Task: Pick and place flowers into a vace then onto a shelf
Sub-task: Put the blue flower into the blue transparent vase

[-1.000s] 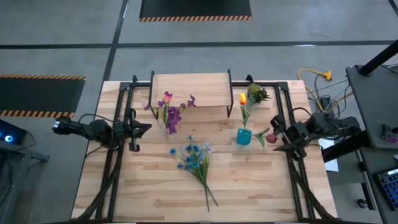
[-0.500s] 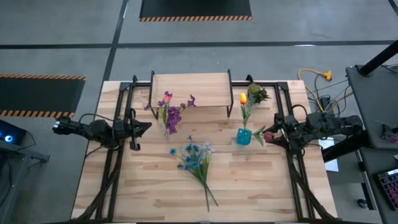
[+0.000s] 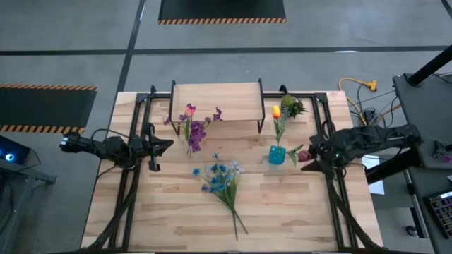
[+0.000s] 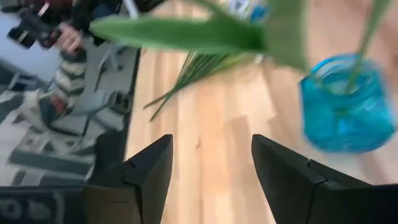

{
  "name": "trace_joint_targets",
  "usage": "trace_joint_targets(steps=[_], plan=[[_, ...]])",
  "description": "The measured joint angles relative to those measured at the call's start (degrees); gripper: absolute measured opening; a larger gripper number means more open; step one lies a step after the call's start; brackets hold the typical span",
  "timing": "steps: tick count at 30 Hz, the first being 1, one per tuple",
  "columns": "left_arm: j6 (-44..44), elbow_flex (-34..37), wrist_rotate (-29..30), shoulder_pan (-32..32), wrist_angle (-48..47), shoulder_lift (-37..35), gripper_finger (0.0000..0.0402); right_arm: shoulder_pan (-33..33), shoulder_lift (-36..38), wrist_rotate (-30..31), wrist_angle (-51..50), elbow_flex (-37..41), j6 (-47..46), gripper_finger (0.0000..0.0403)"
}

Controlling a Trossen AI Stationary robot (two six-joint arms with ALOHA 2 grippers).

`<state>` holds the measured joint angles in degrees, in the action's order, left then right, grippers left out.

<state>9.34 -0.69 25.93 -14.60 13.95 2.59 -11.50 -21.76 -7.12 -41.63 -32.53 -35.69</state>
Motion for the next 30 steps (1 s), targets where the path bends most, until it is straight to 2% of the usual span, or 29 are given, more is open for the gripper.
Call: trace_joint_targets(steps=[2,8,14,19,24,30], plan=[[-0.01,0.00,0.00,-0.01,-0.04,0.00,0.0000,-0.01,-1.64,-1.85,-0.03,-0.22,-1.21,0.0210],[-0.01,0.02,-0.01,-0.01,-0.04,0.00,0.0000,-1.72,-3.36,-1.48,-0.13,1.39,-4.17,0.0210],[-0.45,0.02,-0.03,-0.01,-0.08,0.00,0.0000,-7.35,-3.04,0.68,0.81,0.99,-10.69,0.0210],[-0.47,0.02,-0.04,-0.01,-0.07,0.00,0.0000,-15.73,-4.95,7.07,6.00,0.98,-14.16,0.0210],[-1.50,0.00,-0.04,-0.01,-0.08,0.00,0.0000,-26.90,-10.93,14.62,10.34,0.69,-19.88,0.0210],[-1.52,0.00,-0.04,0.01,-0.10,0.00,0.0000,-39.50,-18.57,29.99,10.68,-3.32,-29.59,0.0210]])
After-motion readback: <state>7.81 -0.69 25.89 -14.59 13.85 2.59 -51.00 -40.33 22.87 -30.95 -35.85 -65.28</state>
